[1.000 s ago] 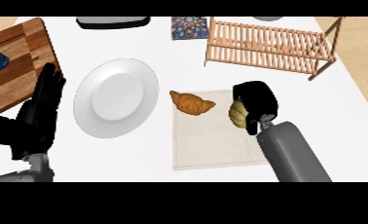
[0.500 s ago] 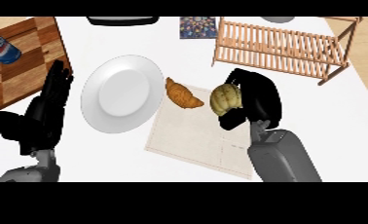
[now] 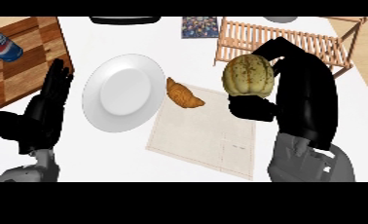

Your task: Pick the squash from the placemat and place it in the tiered shelf

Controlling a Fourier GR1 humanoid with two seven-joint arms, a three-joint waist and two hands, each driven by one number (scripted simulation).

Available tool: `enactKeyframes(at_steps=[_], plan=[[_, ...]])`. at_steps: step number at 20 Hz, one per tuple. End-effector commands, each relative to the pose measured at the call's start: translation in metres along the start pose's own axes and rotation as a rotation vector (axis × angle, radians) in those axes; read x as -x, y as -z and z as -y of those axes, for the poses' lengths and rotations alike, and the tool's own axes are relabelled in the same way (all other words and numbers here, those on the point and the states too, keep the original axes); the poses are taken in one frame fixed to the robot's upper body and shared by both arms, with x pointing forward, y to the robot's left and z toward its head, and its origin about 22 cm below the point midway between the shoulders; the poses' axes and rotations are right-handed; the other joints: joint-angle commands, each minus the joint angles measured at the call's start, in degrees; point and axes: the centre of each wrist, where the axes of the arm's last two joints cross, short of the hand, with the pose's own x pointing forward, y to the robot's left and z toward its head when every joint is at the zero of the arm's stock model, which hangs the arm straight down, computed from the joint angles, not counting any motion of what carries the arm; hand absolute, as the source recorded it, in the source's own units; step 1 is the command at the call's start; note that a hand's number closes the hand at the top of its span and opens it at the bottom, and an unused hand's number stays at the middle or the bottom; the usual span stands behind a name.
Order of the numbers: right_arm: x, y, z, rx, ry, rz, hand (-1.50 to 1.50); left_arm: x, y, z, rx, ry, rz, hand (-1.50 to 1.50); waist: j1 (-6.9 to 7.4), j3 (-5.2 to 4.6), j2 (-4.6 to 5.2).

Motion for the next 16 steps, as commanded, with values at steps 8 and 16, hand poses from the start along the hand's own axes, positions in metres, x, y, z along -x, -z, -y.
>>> enactKeyframes(at_steps=[8, 16], plan=[[0.011, 0.035, 0.047, 0.124, -0.008, -0.131, 1.5, -0.009, 0.0, 0.014, 0.008, -0.014, -0.01, 0.0, 0.8, 0.07, 0.5], [0.04, 0.083, 0.041, 0.184, 0.025, -0.165, 1.5, -0.016, 0.021, -0.008, 0.019, -0.007, 0.012, 0.0, 0.79, 0.07, 0.62]])
